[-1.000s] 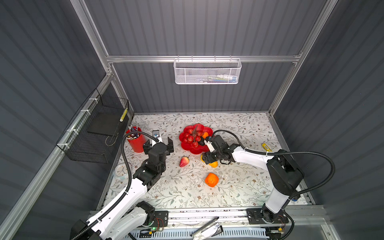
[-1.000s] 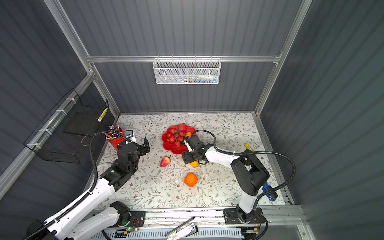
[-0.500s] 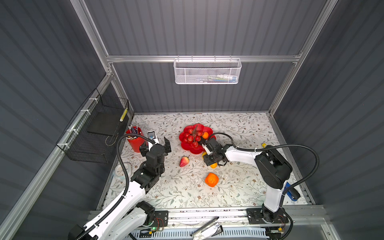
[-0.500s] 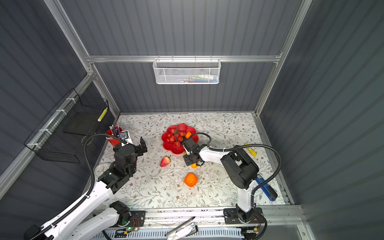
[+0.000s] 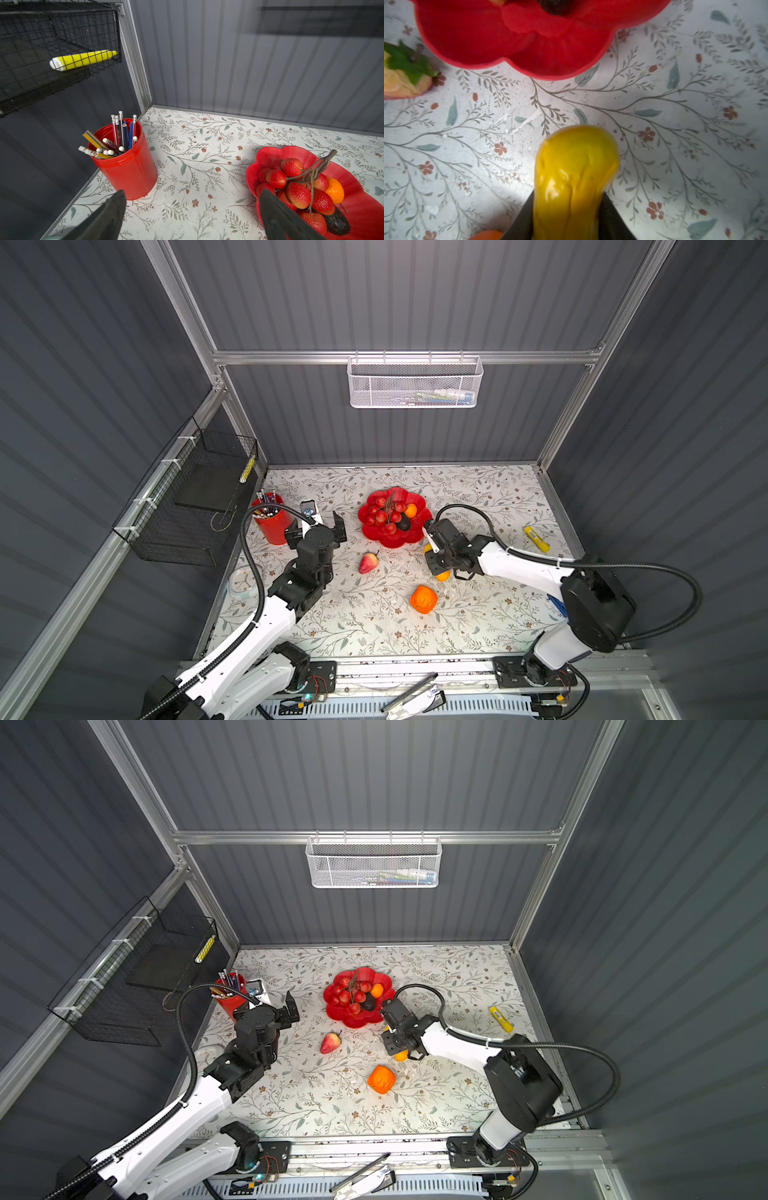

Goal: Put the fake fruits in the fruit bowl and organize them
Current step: 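Lift the squash to the bowl with right gripper while left reaches loose strawberry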

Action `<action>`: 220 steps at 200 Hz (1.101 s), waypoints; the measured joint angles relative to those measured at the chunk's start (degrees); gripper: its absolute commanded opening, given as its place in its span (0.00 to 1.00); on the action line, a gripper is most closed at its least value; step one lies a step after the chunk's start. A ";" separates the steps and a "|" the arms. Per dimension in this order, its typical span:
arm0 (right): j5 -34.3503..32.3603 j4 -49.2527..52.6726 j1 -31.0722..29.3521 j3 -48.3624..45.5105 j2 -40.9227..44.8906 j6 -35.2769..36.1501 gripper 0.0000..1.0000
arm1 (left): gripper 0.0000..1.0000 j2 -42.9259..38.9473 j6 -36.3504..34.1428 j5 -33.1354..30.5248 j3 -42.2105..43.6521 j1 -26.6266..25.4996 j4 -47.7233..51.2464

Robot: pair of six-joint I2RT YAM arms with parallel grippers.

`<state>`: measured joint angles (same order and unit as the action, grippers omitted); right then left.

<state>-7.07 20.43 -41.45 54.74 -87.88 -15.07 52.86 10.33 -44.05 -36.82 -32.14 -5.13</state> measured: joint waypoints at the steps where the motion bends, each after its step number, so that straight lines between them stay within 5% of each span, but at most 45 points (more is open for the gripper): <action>1: 0.00 0.04 0.04 0.00 0.17 -0.02 0.35 | 1.00 0.02 0.00 0.07 0.00 0.00 -0.07; 35: 1.84 0.04 3.76 3.21 2.62 -0.83 0.35 | 1.00 0.09 -0.02 2.82 0.44 0.00 -1.46; 105: 7.15 -6.71 9.16 22.86 -16.24 -3.26 0.36 | 1.00 -1.49 -0.46 10.95 0.96 0.00 -0.15; 162: 9.44 -9.97 9.73 27.80 -26.56 -8.33 0.40 | 0.99 -0.26 -1.29 18.53 0.94 0.00 3.87; 220: 9.18 -11.23 9.88 29.59 -29.40 -11.82 0.67 | 0.93 4.87 -2.45 26.14 0.85 0.00 7.17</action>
<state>2.11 9.19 -31.57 84.33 -117.27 -26.89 57.74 7.88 -17.91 -35.97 -32.14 2.04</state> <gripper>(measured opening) 0.610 0.956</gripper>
